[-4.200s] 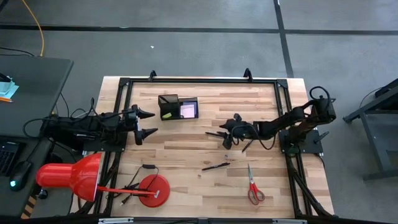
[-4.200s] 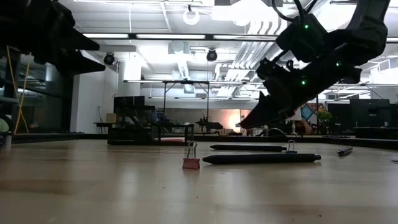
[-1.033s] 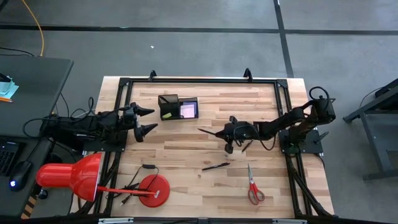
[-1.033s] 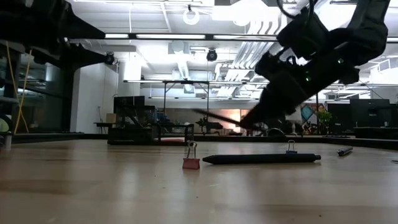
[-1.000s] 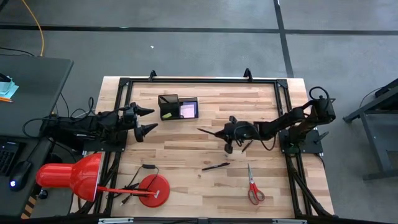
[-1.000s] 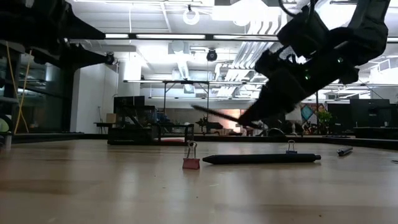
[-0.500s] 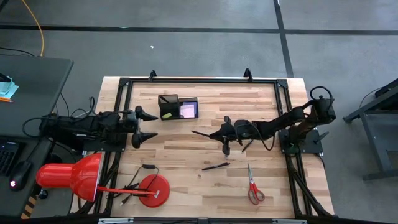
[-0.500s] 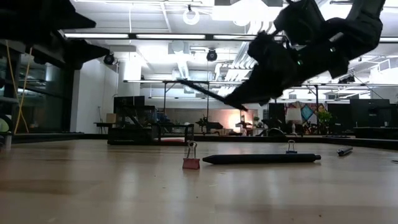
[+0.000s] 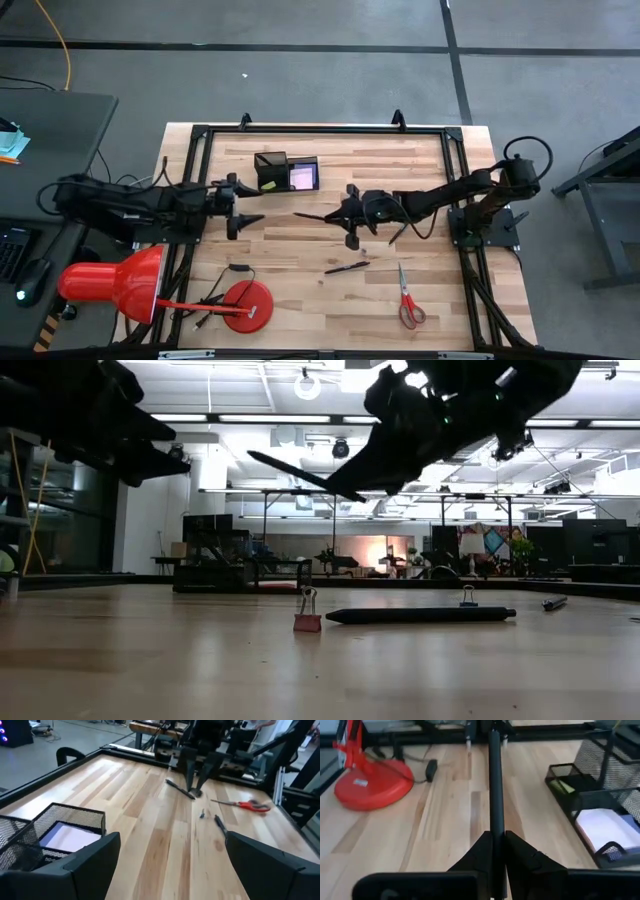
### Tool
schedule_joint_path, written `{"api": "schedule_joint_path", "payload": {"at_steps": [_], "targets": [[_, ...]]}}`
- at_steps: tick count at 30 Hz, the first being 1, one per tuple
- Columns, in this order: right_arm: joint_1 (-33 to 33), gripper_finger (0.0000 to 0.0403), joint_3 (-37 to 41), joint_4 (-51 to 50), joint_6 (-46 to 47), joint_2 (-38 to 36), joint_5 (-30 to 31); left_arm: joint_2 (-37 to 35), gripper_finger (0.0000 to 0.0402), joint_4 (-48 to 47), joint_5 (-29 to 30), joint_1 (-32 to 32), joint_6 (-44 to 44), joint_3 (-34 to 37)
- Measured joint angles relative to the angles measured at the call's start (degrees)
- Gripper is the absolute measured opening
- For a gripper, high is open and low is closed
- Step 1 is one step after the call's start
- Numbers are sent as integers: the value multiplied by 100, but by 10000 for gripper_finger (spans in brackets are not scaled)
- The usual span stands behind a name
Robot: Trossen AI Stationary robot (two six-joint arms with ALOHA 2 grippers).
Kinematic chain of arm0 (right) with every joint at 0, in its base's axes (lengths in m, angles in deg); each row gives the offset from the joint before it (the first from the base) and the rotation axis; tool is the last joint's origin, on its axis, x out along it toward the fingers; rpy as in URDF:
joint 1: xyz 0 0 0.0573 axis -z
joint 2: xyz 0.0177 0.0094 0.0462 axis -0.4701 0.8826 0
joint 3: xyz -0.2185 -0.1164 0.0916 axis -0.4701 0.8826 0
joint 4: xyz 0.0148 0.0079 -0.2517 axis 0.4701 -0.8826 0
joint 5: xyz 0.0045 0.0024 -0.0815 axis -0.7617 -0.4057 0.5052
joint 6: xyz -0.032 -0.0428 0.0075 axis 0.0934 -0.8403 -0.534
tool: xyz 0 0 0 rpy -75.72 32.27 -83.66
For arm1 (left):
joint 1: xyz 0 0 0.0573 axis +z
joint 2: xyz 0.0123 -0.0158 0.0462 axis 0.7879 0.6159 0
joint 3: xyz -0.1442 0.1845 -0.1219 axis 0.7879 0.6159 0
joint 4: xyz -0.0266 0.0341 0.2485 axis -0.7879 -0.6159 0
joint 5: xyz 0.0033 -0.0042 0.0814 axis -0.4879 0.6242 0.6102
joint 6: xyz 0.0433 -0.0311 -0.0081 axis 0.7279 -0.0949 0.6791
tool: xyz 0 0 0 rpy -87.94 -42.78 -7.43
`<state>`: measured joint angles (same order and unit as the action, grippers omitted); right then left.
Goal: Pick and place office supplies into organizer
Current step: Put the black pen into the desk organizer
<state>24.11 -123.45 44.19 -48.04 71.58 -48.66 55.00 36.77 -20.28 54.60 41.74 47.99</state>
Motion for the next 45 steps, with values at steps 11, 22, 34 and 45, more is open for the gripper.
{"api": "schedule_joint_path", "payload": {"at_steps": [11,22,34,45], "targets": [[-145,28,-419,-390,163,39,603,849,342,979,-19,0,22,0],[-58,29,-419,137,264,42,343,917,314,1291,44,0,-106,0],[-56,30,-419,106,456,42,240,1347,231,2024,-236,0,-284,2],[-58,30,-417,57,458,42,235,2591,217,3485,-255,0,-213,-2]]}}
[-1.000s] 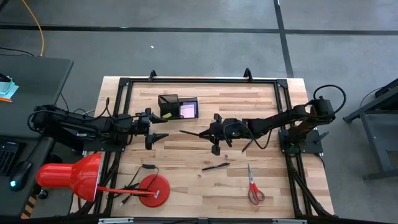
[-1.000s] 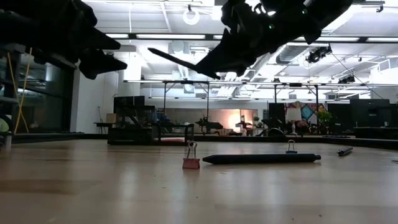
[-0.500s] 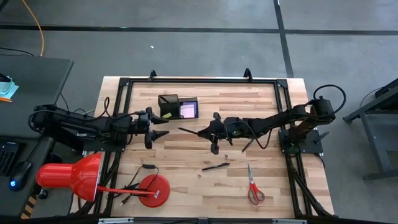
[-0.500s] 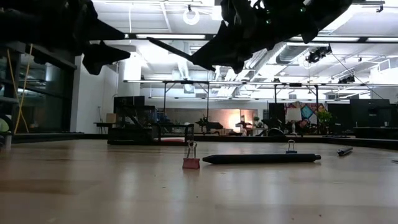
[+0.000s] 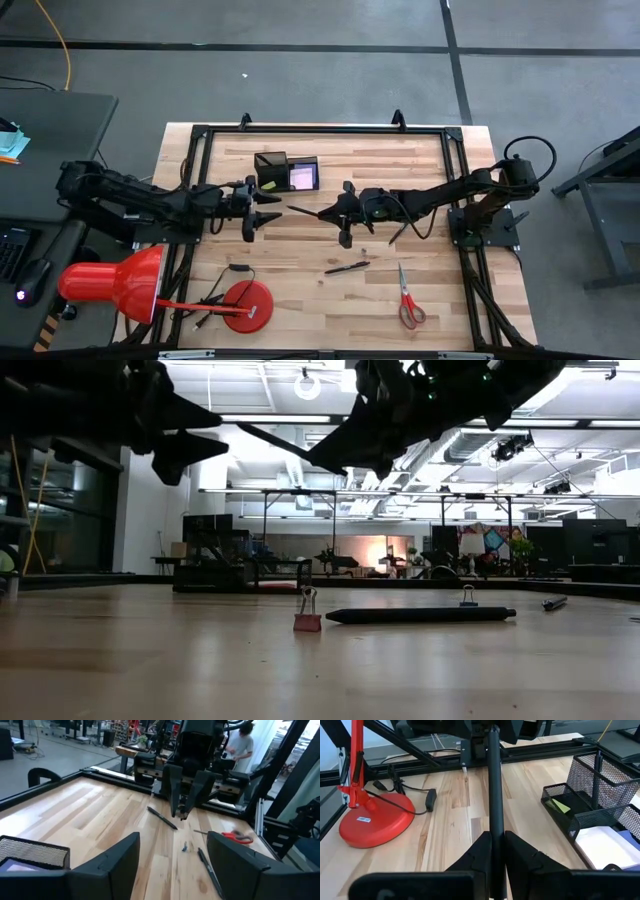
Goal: Pick and place office supplies into organizer
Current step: Put the black pen into the desk organizer
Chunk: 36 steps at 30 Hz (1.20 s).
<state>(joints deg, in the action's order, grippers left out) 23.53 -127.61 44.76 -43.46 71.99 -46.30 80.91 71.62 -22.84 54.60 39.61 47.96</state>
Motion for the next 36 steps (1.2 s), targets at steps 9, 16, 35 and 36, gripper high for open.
{"api": "schedule_joint_path", "payload": {"at_steps": [9,16,35,36], "targets": [[0,30,2,-106,17,0,0,810,216,534,24,0,71,-377],[0,30,2,-121,23,0,23,1556,216,397,24,0,83,-807],[0,30,4,-239,122,2,11,1721,128,260,-129,0,187,-1023],[0,30,4,-239,122,2,11,1721,116,260,-129,0,186,-1023]]}}
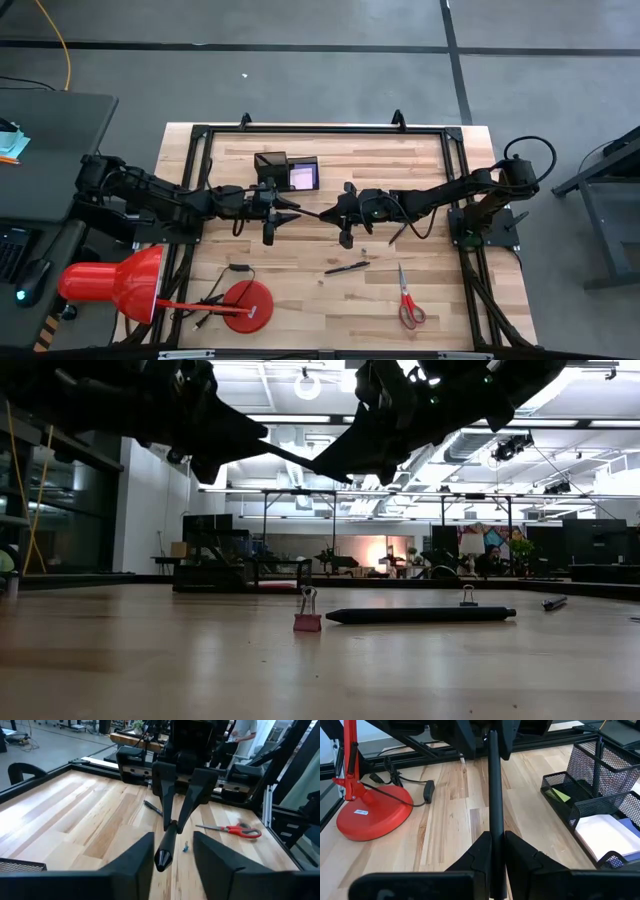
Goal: Pick and place office supplies into organizer
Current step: Put the black pen into the desk organizer
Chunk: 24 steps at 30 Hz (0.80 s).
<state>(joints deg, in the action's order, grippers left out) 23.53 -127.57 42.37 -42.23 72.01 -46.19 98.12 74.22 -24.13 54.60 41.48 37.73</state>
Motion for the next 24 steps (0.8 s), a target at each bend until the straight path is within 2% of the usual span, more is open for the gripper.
{"api": "schedule_joint_path", "payload": {"at_steps": [11,18,24], "targets": [[0,29,2,-22,-42,0,-4,-4,11,-15,-34,0,36,0],[-7,44,2,-8,-107,0,65,-4,28,-47,-41,0,44,0],[-13,78,2,2,-107,0,192,-2,9,-160,-101,0,46,4]]}}
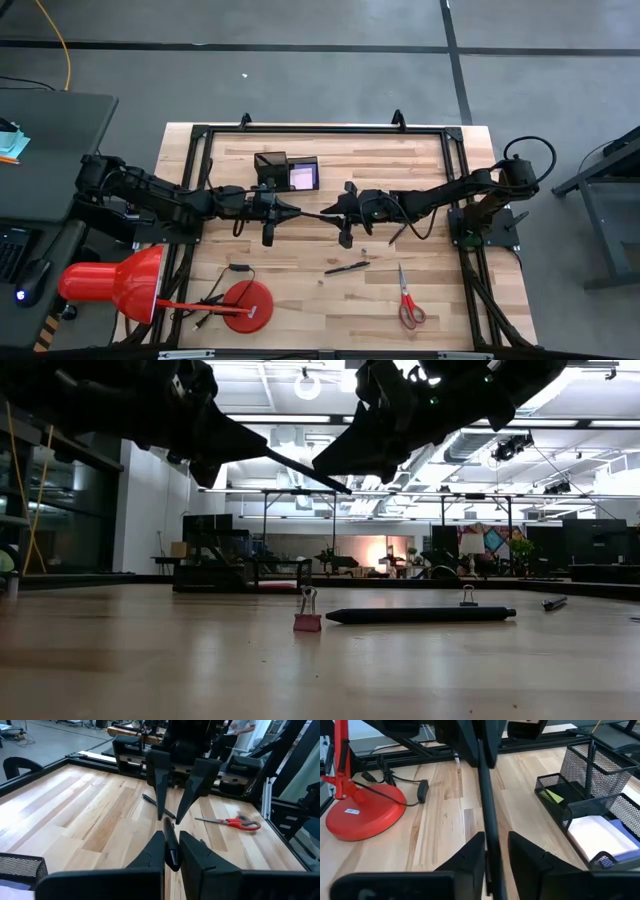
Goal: Pick and place office supplies into organizer
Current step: Put the black pen into the desk organizer
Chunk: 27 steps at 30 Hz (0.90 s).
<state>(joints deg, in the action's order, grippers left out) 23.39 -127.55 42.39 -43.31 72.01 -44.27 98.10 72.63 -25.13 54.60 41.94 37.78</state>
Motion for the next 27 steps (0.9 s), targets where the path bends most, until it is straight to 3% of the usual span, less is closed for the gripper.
{"api": "schedule_joint_path", "payload": {"at_steps": [8,18,22,27], "targets": [[-194,127,0,-428,8,0,416,0,16,-102,3,0,-2,0],[-667,149,0,-1690,391,0,2257,-105,20,-102,408,0,-105,0],[-768,150,2,-1876,1018,41,2236,-118,11,167,354,0,-104,0],[-862,147,4,-1035,1074,408,1966,-118,8,591,276,0,-51,1]]}}
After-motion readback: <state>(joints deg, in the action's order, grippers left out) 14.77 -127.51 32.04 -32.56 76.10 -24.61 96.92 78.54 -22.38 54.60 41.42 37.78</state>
